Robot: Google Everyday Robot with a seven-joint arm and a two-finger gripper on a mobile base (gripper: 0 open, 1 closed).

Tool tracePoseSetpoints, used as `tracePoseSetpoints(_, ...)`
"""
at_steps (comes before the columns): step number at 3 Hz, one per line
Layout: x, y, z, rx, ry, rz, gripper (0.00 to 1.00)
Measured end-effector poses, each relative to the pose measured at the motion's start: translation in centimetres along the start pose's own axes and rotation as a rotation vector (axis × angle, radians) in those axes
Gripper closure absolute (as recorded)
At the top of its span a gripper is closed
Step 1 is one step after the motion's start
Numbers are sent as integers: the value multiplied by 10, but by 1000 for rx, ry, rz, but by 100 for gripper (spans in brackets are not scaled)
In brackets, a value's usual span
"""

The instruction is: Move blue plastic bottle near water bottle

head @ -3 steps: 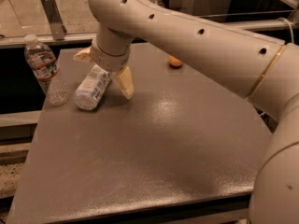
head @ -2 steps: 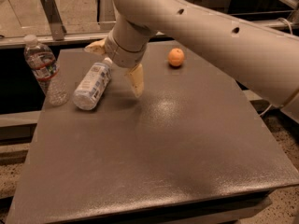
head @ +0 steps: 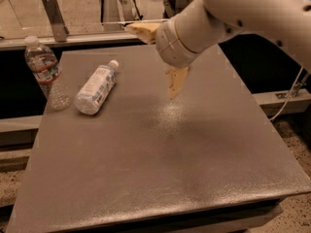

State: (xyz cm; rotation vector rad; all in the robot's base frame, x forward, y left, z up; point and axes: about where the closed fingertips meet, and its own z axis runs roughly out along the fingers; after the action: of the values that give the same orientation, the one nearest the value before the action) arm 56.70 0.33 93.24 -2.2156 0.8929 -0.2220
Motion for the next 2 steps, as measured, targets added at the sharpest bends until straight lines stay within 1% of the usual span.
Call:
tracePoseSetpoints(1,25,37,-49,74,15,123,0)
tracePoseSetpoints(2,55,84,-89,150,19,253,0)
